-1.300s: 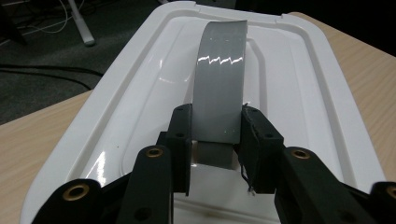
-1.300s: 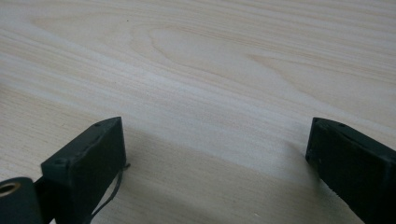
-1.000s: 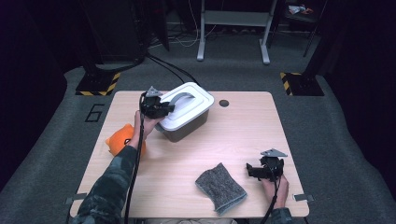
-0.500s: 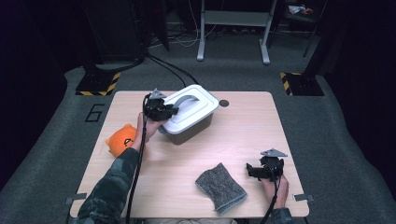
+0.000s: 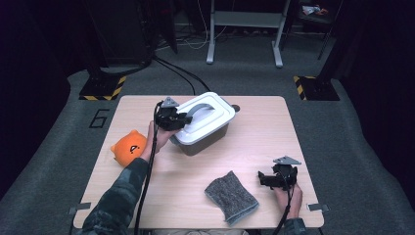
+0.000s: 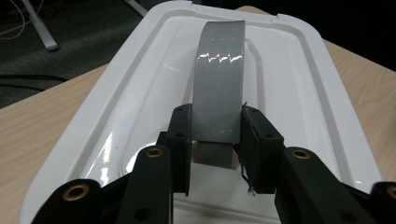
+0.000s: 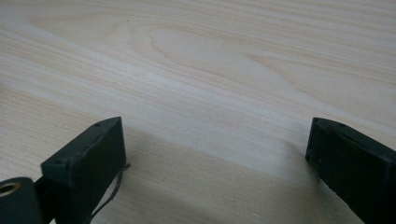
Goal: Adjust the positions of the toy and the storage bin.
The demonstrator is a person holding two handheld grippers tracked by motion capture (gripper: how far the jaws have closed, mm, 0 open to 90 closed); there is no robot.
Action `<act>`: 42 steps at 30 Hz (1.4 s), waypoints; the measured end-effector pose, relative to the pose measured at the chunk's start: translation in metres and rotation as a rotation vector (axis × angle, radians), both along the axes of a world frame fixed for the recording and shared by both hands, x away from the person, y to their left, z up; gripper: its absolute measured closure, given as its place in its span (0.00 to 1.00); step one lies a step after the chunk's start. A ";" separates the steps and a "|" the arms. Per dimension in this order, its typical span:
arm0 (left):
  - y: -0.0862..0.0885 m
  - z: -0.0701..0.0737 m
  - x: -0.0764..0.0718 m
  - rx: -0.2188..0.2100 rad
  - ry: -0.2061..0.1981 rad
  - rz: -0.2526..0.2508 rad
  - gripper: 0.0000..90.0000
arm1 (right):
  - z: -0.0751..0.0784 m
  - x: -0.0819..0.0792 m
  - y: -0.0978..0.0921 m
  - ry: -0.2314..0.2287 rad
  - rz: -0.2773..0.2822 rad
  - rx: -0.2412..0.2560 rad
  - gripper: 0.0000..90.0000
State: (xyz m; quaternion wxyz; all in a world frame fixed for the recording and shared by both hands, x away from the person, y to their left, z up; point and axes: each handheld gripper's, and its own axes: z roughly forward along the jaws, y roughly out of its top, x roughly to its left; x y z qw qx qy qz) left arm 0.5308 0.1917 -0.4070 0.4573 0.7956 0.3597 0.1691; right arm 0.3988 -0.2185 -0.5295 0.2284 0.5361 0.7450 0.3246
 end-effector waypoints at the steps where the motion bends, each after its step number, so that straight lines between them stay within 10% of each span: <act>1: -0.003 0.000 -0.002 0.005 0.001 0.003 0.74 | 0.000 0.000 0.000 0.001 0.000 0.000 0.04; 42: -0.035 0.000 -0.021 -0.009 0.012 0.071 0.73 | 0.000 0.000 0.000 -0.003 -0.002 0.001 0.04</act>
